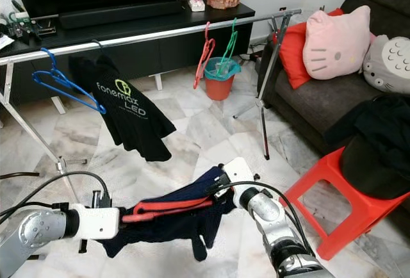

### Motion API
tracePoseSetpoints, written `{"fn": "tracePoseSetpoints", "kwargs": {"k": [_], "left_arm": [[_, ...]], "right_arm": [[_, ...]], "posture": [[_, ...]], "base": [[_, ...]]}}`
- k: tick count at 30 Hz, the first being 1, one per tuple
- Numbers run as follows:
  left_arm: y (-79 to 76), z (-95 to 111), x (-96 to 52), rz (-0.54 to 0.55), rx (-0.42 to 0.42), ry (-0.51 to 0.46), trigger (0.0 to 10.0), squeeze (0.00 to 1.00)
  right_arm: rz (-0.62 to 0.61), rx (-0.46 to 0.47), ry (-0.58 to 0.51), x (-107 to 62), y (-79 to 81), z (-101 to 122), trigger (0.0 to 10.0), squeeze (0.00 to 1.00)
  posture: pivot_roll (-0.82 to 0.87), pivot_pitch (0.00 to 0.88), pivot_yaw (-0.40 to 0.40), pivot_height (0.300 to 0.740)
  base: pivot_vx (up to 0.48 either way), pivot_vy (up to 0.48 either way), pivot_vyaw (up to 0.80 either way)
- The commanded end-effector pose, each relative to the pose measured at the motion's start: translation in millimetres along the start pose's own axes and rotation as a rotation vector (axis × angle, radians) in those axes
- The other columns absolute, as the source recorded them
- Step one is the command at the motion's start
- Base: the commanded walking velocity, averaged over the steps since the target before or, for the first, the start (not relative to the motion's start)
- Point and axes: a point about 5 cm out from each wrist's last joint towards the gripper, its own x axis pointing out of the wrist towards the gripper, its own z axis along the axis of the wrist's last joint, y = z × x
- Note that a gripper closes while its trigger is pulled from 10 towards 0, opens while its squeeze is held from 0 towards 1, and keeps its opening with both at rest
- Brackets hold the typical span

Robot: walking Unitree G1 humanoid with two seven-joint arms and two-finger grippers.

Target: Hang hanger

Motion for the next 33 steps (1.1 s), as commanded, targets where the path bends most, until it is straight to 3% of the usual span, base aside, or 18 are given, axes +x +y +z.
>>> {"fn": "tracePoseSetpoints", "kwargs": {"k": [1, 3, 6, 12, 22, 28, 33], "left_arm": [[-8.1, -6.6, -1.0, -0.070, 0.058, 0.025, 10.0, 0.00], [-2.3, -1.3, -0.9, -0.004, -0.014, -0.048, 10.0, 0.00], [2.3, 0.7, -3.3, 0.040, -0.016, -0.083, 10.0, 0.00], [6.9, -15.1, -12.1, 0.107, -0.050, -0.030, 10.0, 0.00], [-2.0, -33.1, -15.1, 0.031, 0.028, 0.077, 10.0, 0.00], [-8.3, -55.8, -23.4, -0.002, -0.010, 0.215, 10.0, 0.00], [-7.6, -59.4, -25.6, 0.053, -0.059, 0.205, 10.0, 0.00]], "right_arm": [[0.003, -0.021, -0.004, 0.4, -6.0, 4.8, 0.0, 0.00], [0.019, -0.021, -0.006, -0.1, -6.1, 5.0, 0.0, 0.00], [0.024, -0.024, 0.000, -1.6, -7.2, 3.5, 0.0, 0.00], [0.068, -0.029, 0.016, -4.7, -3.5, -2.0, 0.0, 0.00], [0.101, -0.069, 0.055, -10.5, -4.8, -9.5, 0.0, 0.00], [0.139, -0.108, 0.076, -12.9, -5.7, -11.1, 0.0, 0.00], [0.151, -0.131, 0.100, -14.1, -2.6, -15.5, 0.0, 0.00]], "posture": [[0.03, 0.000, -0.059, 0.740], [0.02, 0.000, -0.061, 0.740], [0.03, 0.000, -0.067, 0.740], [0.03, 0.000, -0.073, 0.740], [0.03, 0.000, -0.073, 0.740], [0.02, 0.000, -0.073, 0.740], [0.03, 0.000, -0.074, 0.740]], "base": [[0.000, 0.000, 0.00], [0.000, 0.000, 0.00], [0.000, 0.000, 0.00], [0.000, 0.000, 0.00], [0.000, 0.000, 0.00], [0.000, 0.000, 0.00], [0.000, 0.000, 0.00]]}}
